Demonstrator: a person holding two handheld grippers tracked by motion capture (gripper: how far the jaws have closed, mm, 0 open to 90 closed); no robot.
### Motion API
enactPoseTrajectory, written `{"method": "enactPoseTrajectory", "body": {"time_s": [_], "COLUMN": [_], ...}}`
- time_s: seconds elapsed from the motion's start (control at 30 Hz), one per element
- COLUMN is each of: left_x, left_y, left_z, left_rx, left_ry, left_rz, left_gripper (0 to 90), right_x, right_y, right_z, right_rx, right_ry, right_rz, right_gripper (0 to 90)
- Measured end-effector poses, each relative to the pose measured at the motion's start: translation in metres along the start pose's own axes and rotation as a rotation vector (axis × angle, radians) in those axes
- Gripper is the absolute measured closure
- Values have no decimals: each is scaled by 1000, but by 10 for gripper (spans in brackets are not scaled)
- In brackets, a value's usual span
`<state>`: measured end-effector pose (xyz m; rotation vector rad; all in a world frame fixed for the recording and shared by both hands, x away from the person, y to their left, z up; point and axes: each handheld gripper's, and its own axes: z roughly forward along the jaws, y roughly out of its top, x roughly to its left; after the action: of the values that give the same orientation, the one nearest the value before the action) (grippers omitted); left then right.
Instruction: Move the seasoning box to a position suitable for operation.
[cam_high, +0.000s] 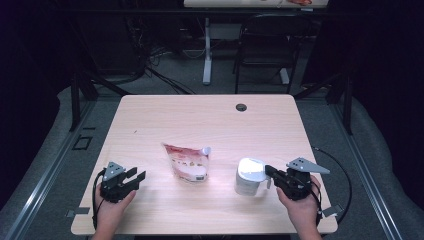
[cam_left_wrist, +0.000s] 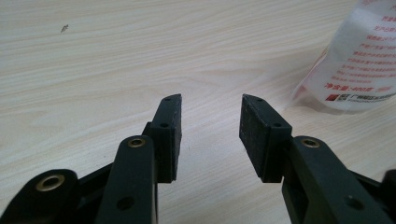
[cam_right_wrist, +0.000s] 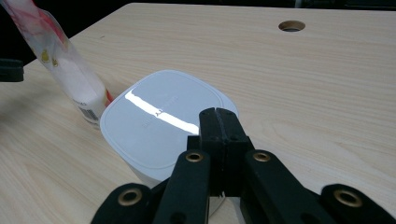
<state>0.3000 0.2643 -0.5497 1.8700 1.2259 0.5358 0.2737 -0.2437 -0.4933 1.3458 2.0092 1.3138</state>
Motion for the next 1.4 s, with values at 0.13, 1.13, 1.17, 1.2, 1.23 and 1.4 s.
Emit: {"method": "enactPoseTrajectory", "body": {"time_s": [0.13, 1.13, 1.17, 1.2, 1.23, 1.4], "left_x": [0, 0, 0, -1, -1, 0], "left_y": [0, 0, 0, 0, 0, 0], "left_z": [0, 1, 1, 0, 1, 1], "left_rx": [0, 2, 2, 3, 2, 3], "left_ry": [0, -1, -1, -1, -2, -1], "left_rz": [1, 1, 1, 1, 1, 2], "left_gripper": [591, 591, 591, 591, 591, 591], "right_x": [-1, -11, -11, -11, -11, -12], "right_y": [-1, -6, -6, -6, -7, -8], "right_z": [0, -2, -2, -2, -2, -2], "right_rx": [-6, -21, -20, -19, -21, -16], "right_ry": [5, 32, 31, 31, 32, 29], "right_rz": [17, 100, 100, 100, 102, 104], "right_gripper": [900, 900, 900, 900, 900, 900]}}
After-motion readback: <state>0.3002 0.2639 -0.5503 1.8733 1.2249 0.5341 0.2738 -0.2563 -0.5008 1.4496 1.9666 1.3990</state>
